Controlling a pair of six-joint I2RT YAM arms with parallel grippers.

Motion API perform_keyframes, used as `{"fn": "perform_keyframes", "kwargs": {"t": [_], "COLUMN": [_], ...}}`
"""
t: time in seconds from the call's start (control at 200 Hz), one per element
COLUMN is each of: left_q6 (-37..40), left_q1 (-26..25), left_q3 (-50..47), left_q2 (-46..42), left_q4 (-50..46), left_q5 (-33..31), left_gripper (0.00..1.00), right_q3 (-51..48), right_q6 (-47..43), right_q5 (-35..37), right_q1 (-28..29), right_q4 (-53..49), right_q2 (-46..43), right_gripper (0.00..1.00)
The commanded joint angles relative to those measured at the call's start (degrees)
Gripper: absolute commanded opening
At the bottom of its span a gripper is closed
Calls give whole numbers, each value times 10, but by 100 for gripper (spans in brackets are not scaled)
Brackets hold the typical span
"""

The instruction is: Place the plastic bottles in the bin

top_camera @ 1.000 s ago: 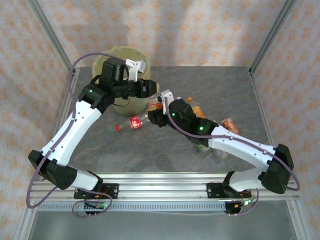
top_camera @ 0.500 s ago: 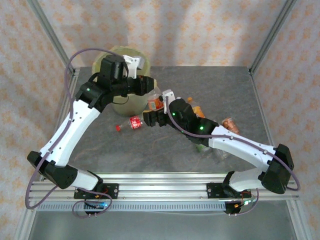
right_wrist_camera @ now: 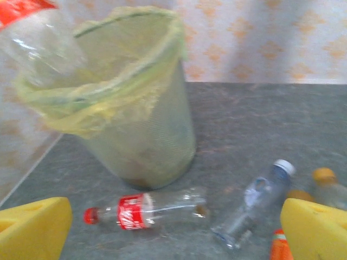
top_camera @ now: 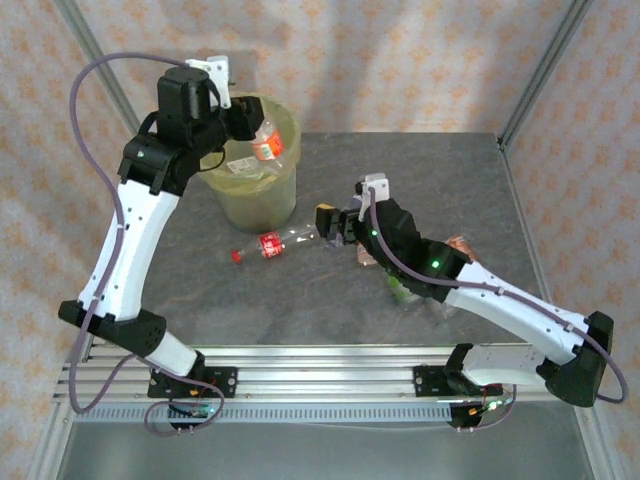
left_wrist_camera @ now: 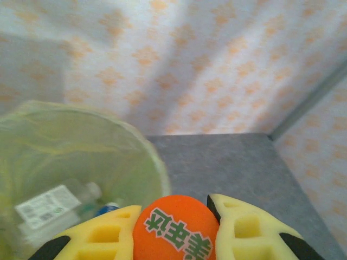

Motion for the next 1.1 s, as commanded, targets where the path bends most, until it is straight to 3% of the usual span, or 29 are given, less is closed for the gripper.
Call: {"fn": "perform_keyframes", "kwargs": {"t": [0.0, 0.325, 0.626, 1.096], "left_q6": [37, 124, 181, 211], "left_q1": [16, 51, 64, 65], "left_q3": [63, 323, 313, 269], "left_q2": [38, 244, 301, 354], "left_q4": [-42, -179, -184, -216], "left_q5": [-89, -194, -264, -265], "left_gripper": [10, 15, 15, 15], "right_q3": [29, 39, 42, 64], "right_q6": [47, 71, 73, 168], "right_q5": [113, 149, 156, 180], "right_q1": [-1, -1, -1, -38], "right_q4": [-93, -136, -150, -295], "right_q2": [-5, -4, -4, 6], "right_gripper": [99, 99, 99, 99]}}
